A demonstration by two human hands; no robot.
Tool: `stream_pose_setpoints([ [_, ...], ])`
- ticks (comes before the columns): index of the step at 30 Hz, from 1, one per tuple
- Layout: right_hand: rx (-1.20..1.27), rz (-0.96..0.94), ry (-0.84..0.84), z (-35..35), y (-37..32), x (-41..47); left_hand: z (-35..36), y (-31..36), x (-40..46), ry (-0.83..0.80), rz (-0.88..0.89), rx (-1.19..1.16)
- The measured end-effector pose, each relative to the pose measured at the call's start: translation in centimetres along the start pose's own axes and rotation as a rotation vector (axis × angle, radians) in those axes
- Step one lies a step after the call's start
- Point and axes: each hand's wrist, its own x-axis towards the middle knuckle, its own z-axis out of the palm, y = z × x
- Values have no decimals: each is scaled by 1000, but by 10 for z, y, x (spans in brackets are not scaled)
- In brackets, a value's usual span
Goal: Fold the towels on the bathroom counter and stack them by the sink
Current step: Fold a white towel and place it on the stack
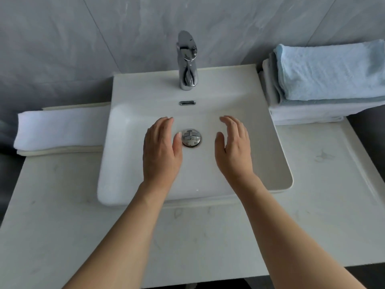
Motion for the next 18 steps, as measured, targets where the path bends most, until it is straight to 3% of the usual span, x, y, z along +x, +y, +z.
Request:
stream_pose_setpoints([
  [6,44,-49,-40,56,-68,-3,-49,-66,2,60,-50,21],
  [13,165,-79,-107,160,-190,-9,-124,-188,21,167,-145,60],
  [15,236,27,-167,191,-217,-12,-142,-227,21,187,-175,79],
  [18,368,336,-319,233,-246,-12,-159,-278,16,195,-307,74],
])
